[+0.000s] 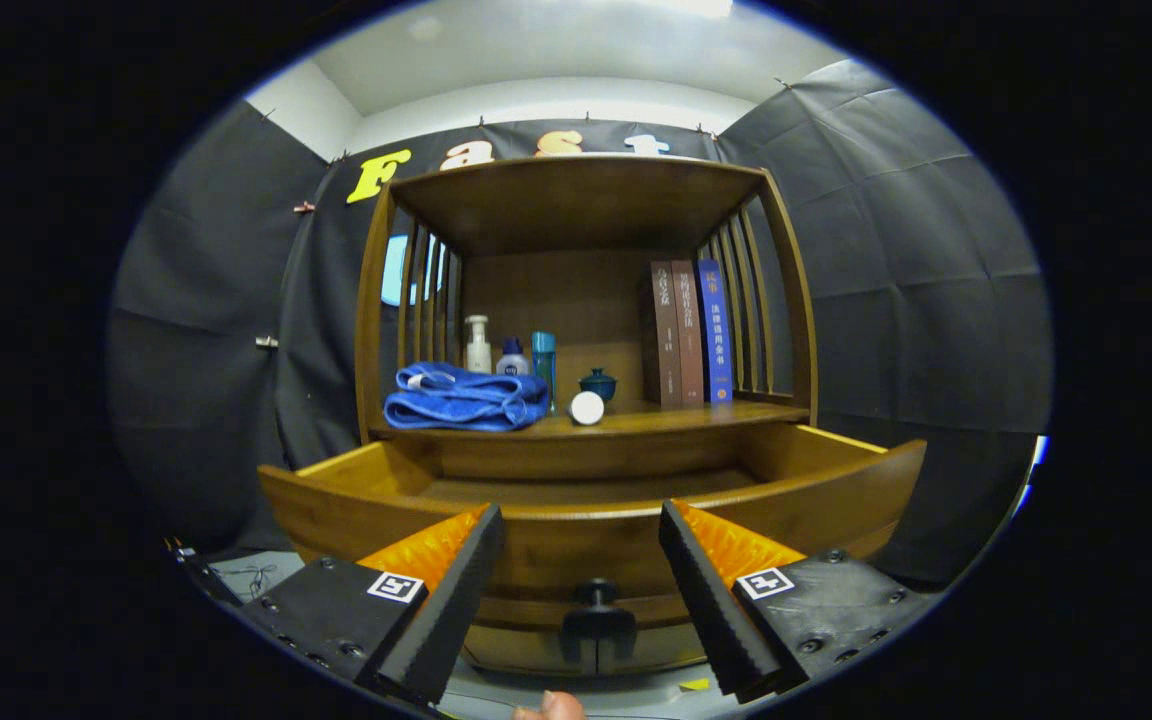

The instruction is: Pull open the drawer, take out the items inside it, and place them on the countertop above the cabinet.

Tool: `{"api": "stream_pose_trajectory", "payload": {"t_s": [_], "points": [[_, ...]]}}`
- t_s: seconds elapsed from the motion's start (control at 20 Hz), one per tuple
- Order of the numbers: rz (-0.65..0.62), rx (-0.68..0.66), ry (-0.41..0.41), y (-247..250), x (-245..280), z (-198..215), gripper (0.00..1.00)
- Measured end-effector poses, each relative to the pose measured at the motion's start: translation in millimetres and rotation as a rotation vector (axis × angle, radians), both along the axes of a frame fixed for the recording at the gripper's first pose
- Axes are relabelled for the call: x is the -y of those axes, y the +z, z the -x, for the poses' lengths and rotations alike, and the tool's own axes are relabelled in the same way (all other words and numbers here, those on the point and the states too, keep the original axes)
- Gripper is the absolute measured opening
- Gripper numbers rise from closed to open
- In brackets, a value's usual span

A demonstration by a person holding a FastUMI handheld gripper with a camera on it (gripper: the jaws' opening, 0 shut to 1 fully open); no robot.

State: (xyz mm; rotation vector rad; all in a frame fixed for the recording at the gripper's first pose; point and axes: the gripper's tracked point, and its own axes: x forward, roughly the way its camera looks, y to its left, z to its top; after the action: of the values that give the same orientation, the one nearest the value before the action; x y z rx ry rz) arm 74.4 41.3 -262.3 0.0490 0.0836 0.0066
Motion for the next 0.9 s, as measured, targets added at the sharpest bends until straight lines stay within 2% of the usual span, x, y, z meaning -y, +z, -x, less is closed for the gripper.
{"api": "stream_pose_trajectory", "payload": {"t_s": [0.35,0.65,0.9], "points": [[0.002,-0.083,-0.015,-43.5,8.7,-3.8,0.98],[0.049,-0.099,-0.007,-41.6,5.3,-12.7,0.98],[0.039,-0.1,0.004,-40.4,7.5,-44.4,0.98]]}}
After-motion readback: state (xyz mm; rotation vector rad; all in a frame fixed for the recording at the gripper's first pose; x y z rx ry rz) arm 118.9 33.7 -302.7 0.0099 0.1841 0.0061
